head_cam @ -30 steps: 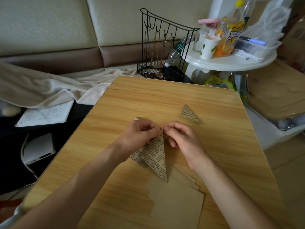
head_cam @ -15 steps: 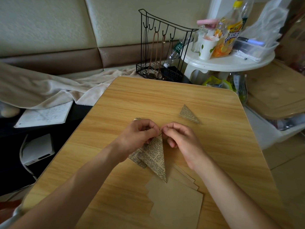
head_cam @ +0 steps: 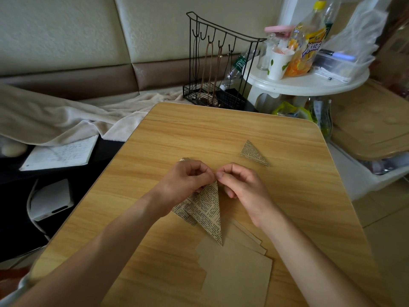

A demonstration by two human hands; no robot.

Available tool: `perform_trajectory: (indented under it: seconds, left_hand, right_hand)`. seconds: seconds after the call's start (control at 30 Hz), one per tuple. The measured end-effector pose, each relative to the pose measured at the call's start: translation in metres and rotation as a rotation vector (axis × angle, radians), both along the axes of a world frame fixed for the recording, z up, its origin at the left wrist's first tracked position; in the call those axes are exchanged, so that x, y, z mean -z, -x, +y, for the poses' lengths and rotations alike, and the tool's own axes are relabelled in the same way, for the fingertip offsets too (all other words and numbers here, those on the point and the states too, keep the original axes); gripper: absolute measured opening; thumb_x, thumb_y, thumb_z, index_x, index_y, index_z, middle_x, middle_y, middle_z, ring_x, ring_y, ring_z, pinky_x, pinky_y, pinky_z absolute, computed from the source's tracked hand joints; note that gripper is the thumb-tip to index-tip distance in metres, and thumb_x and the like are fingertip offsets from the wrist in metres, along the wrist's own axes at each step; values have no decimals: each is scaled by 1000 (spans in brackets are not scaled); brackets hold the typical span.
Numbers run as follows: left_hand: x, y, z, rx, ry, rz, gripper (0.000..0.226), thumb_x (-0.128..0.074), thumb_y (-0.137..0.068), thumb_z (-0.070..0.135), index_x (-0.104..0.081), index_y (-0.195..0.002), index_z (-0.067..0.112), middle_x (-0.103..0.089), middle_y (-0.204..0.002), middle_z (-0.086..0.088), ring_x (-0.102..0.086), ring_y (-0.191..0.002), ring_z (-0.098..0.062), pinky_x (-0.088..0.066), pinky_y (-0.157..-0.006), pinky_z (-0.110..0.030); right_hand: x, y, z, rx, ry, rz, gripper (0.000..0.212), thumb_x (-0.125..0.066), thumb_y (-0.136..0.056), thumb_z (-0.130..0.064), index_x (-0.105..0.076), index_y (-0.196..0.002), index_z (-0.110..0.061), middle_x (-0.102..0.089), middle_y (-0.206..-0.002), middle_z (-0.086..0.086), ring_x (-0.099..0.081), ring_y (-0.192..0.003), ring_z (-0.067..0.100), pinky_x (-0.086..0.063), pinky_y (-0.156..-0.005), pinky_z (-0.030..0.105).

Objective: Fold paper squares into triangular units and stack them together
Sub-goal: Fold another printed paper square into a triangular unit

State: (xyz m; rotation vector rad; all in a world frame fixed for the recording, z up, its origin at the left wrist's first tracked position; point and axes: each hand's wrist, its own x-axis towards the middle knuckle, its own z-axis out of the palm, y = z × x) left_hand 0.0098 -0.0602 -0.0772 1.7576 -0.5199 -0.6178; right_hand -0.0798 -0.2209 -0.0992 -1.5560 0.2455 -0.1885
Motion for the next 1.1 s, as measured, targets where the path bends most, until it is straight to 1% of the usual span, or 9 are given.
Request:
perform_trajectory:
  seconds: [0.2,0.3,0.4,0.47,0.57,0.7,0.87,0.97,1.1]
  left_hand:
    - [-1,1,0,7,-15,-38,9,-74,-92,14,-75,-88,6,-65,-76,-1,-56,-66,-4,-48,-61,-16]
    - [-3,1,1,12,-6,-21,8,-72,-93,13,-75,-88,7,-66,-79,-3,-55,-69,-8,-48,-64,-18]
    - [-5,1,2,30,18,6,11,-71,-94,13,-74,-91,3,-67,-81,-4,-54,-72,-12,-47,-65,-20]
    - [-6,2,2,45,35,18,10,-70,-94,11,-73,-92,1,-67,-80,-2,-54,-70,-11,-48,-64,-19]
    - [-5,2,1,50,29,16,8,-71,-94,11,-74,-90,4,-66,-78,0,-55,-68,-8,-48,-64,-18]
    - [-1,0,1,44,14,12,10,-72,-93,15,-74,-90,6,-66,-78,0,-55,-69,-8,-48,-65,-19]
    - [3,-2,1,26,9,6,9,-74,-93,17,-76,-84,14,-67,-80,1,-56,-74,-9,-49,-67,-20]
    - [4,-3,1,36,6,13,10,-73,-93,18,-76,-84,14,-67,-77,0,-56,-71,-8,-47,-65,-19]
    - [5,-3,1,21,1,3,10,-73,-93,17,-75,-86,11,-64,-72,2,-53,-64,-5,-45,-60,-17]
  right_hand:
    - [1,0,-1,-6,28,-8,9,-69,-96,-10,-72,-87,-12,-58,-68,-1,-47,-59,8,-40,-56,17]
    - [0,0,-3,-35,14,-7,9,-69,-96,-13,-74,-89,-12,-61,-69,-4,-48,-60,9,-41,-56,16]
    - [-1,0,-6,-36,-61,17,16,-63,-100,-15,-77,-92,-14,-68,-77,-1,-49,-62,11,-40,-56,17]
    - [-1,-1,-6,-24,-68,33,16,-62,-100,-15,-76,-92,-13,-68,-77,-2,-49,-62,12,-40,-56,17]
    - [1,-1,-5,-20,-23,34,11,-67,-98,-17,-75,-93,-10,-63,-76,-1,-49,-61,10,-41,-56,16]
    - [1,-1,-5,-20,-15,24,13,-68,-97,-17,-73,-96,-5,-61,-80,5,-48,-61,10,-40,-56,17]
    - [1,0,-4,-26,-7,18,11,-68,-98,-17,-73,-95,-8,-62,-81,6,-48,-62,10,-40,-57,17]
    - [0,0,-3,-31,2,9,10,-68,-98,-15,-73,-94,-8,-61,-80,7,-48,-63,10,-40,-58,18]
    - [0,1,-2,-34,22,-5,8,-68,-97,-12,-73,-92,-8,-61,-79,7,-48,-63,10,-41,-58,18]
